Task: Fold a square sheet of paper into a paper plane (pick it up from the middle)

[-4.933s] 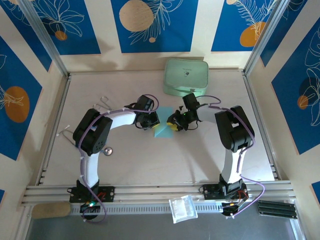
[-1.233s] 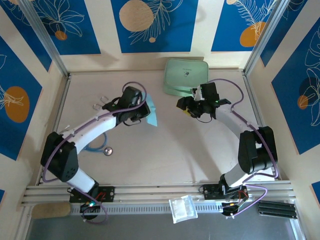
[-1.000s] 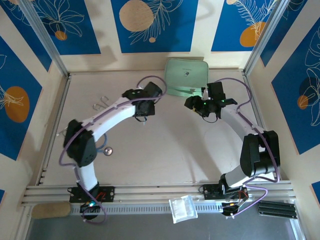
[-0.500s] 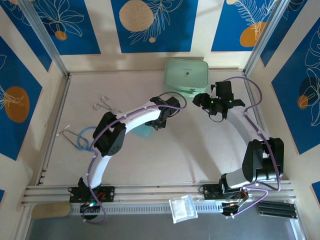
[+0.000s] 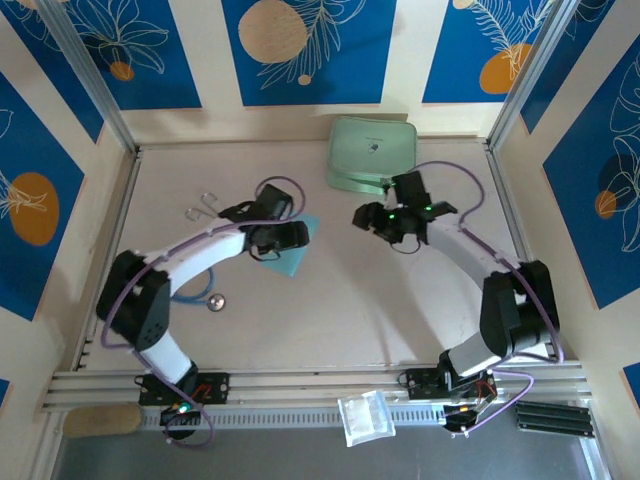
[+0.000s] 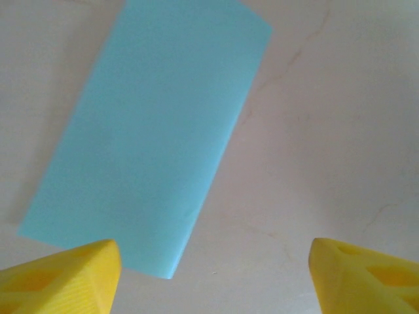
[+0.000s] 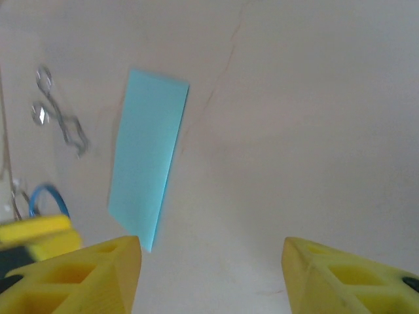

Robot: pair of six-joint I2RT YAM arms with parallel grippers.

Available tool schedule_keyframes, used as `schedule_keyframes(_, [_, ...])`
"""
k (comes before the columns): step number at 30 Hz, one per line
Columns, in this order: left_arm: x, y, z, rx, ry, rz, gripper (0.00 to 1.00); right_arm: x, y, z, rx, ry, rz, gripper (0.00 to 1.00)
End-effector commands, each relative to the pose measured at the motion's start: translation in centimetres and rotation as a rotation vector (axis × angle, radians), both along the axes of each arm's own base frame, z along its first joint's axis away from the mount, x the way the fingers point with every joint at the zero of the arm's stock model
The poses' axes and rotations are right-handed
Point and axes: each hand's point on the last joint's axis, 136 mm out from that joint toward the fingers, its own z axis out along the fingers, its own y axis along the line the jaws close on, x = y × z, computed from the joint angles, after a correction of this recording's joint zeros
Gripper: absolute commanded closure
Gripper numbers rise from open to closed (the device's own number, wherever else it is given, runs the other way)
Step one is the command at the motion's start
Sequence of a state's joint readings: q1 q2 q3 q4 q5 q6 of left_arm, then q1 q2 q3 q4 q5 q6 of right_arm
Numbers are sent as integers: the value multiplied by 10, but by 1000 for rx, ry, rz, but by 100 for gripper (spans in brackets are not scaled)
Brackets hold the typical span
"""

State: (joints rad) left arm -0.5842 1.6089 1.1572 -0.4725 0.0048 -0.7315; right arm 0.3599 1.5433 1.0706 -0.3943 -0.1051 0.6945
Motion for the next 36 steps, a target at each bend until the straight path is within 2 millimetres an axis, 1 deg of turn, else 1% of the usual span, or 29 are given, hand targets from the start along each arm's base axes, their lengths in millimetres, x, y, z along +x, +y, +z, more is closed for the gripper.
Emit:
schedule_keyframes(1, [1, 22, 15, -86, -54, 38, 17, -14, 44, -17, 21, 95, 70, 41])
schedule_keyframes(2, [-1, 34, 16, -87, -63, 56, 13, -17, 60, -23, 20, 112, 96, 41])
schedule_keyframes(3, [-2, 45, 18, -87, -78, 73, 3, -21, 73, -29, 18, 133, 117, 42])
schedule_keyframes(4, [-3, 54, 19, -82, -89, 84, 1, -23, 84, -35, 19, 149, 130, 42])
schedule_keyframes(6, [-6, 76, 20, -64, -105, 116, 1, -27, 110, -43, 24, 165, 168, 43])
schedule_keyframes(9, [-8, 102, 20, -45, -122, 161, 1, -31, 142, -52, 24, 173, 214, 43])
schedule_keyframes(11, [-8, 116, 19, -35, -128, 188, 1, -32, 160, -57, 18, 185, 242, 43])
schedule_keyframes(14, [-6, 131, 19, -36, -138, 225, 0, -33, 179, -64, -3, 196, 274, 44])
schedule_keyframes(16, [-6, 137, 18, -48, -142, 238, 1, -31, 188, -67, -14, 201, 286, 45])
schedule_keyframes(21, [-8, 146, 13, -77, -137, 260, 1, -25, 198, -79, -49, 211, 289, 45])
schedule_keyframes(26, [-8, 148, 11, -93, -131, 253, 1, -29, 195, -99, -93, 261, 303, 45])
schedule_keyframes(29, [-7, 146, 10, -99, -129, 240, 1, -30, 189, -106, -120, 275, 315, 45])
schedule_keyframes(32, [-9, 147, 3, -83, -109, 233, 1, -32, 180, -113, -139, 298, 337, 45])
schedule_keyframes(34, [-9, 147, -2, -83, -91, 235, 0, -38, 171, -120, -153, 312, 374, 46])
schedule_keyframes(36, [-7, 143, -4, -100, -80, 226, 0, -47, 157, -127, -179, 312, 440, 46])
